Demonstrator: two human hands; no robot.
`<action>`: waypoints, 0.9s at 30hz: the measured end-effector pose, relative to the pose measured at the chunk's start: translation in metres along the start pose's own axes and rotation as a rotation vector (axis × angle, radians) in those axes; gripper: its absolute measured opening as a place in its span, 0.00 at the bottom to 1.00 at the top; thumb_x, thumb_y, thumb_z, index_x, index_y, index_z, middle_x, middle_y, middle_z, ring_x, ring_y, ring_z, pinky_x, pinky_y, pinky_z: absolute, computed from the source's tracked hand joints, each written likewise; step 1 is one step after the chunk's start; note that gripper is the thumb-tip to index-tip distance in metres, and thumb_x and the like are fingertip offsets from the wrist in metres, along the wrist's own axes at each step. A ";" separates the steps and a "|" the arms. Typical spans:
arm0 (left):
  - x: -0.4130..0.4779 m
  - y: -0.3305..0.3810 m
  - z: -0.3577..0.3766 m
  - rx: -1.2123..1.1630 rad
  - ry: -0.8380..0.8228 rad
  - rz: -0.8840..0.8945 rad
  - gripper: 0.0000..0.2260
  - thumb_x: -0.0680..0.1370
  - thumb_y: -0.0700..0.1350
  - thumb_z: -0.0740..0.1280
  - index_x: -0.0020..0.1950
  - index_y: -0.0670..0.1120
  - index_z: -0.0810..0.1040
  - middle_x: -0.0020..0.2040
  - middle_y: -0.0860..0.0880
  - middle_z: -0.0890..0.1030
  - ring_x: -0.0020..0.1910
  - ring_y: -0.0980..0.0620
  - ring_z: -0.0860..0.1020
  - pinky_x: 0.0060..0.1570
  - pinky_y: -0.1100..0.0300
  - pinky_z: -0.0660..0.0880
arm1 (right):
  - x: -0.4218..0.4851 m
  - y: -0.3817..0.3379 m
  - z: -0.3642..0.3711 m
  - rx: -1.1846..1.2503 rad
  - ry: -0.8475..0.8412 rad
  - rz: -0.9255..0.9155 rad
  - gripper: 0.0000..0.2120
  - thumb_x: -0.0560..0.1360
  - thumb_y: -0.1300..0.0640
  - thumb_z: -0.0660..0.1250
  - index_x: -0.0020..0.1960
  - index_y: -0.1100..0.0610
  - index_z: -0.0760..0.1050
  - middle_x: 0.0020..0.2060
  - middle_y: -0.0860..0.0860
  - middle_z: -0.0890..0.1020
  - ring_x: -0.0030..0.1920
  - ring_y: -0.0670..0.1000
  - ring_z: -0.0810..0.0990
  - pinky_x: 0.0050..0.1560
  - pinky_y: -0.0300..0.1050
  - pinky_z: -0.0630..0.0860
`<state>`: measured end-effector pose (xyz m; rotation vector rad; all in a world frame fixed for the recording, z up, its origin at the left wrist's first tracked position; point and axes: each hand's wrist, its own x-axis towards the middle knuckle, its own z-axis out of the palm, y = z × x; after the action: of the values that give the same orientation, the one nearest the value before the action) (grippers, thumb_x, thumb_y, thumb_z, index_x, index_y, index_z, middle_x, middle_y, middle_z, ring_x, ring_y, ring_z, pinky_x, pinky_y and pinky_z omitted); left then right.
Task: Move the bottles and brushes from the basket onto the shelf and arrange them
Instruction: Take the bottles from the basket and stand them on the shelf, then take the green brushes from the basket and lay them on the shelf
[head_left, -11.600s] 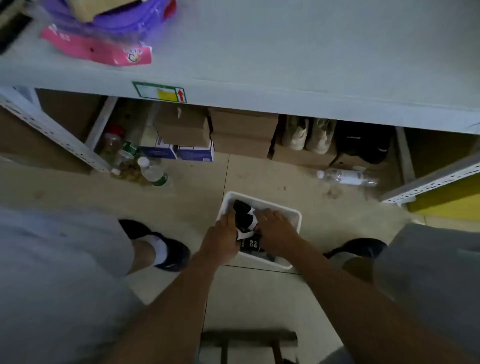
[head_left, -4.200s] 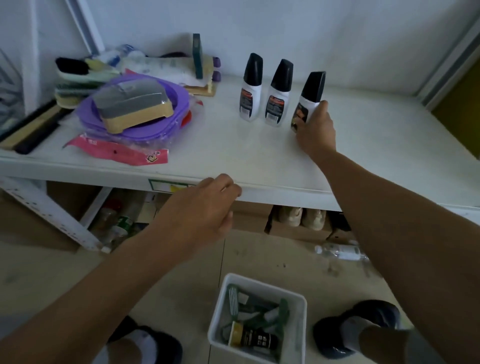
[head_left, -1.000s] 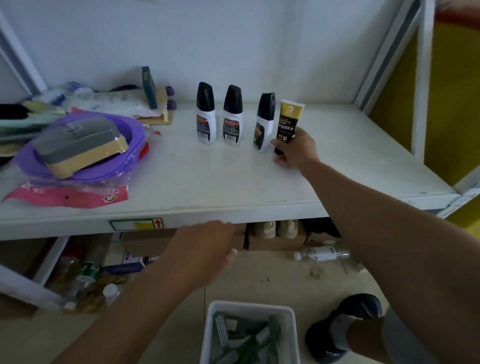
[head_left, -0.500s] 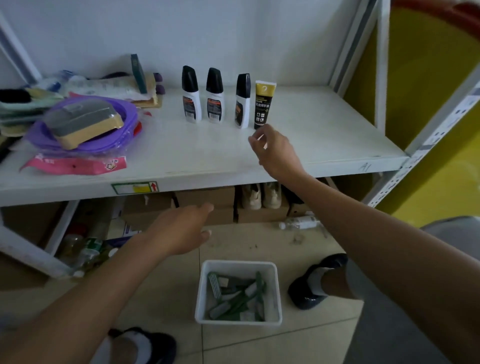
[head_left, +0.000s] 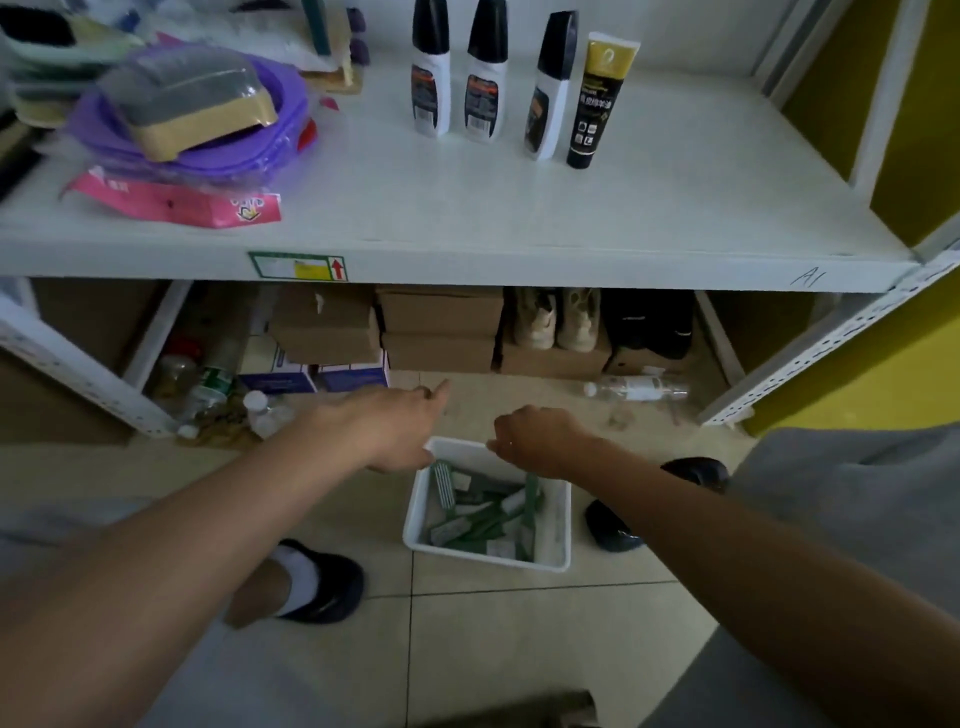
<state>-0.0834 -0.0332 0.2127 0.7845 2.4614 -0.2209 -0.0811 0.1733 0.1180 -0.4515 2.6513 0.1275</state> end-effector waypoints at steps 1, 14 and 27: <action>0.003 0.000 0.001 -0.009 -0.006 -0.003 0.39 0.81 0.54 0.65 0.82 0.48 0.43 0.72 0.44 0.73 0.59 0.44 0.78 0.47 0.51 0.73 | 0.005 0.000 0.013 -0.053 -0.046 -0.011 0.16 0.83 0.49 0.56 0.64 0.56 0.73 0.58 0.56 0.78 0.56 0.59 0.79 0.48 0.50 0.72; 0.038 0.006 0.008 -0.005 -0.045 0.057 0.27 0.82 0.52 0.64 0.75 0.44 0.56 0.58 0.44 0.78 0.45 0.46 0.77 0.39 0.51 0.72 | 0.066 0.016 0.151 -0.206 -0.438 0.018 0.15 0.77 0.56 0.65 0.63 0.55 0.78 0.61 0.53 0.80 0.60 0.58 0.79 0.51 0.49 0.73; 0.030 0.004 0.003 0.005 -0.062 0.040 0.27 0.81 0.50 0.66 0.74 0.43 0.57 0.60 0.43 0.77 0.49 0.44 0.76 0.43 0.50 0.71 | 0.063 0.013 0.109 -0.433 -0.331 -0.108 0.14 0.79 0.55 0.66 0.63 0.55 0.76 0.56 0.50 0.82 0.55 0.52 0.82 0.48 0.44 0.75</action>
<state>-0.1005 -0.0157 0.1939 0.8162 2.3851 -0.2329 -0.0939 0.1848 -0.0072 -0.6476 2.2619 0.6887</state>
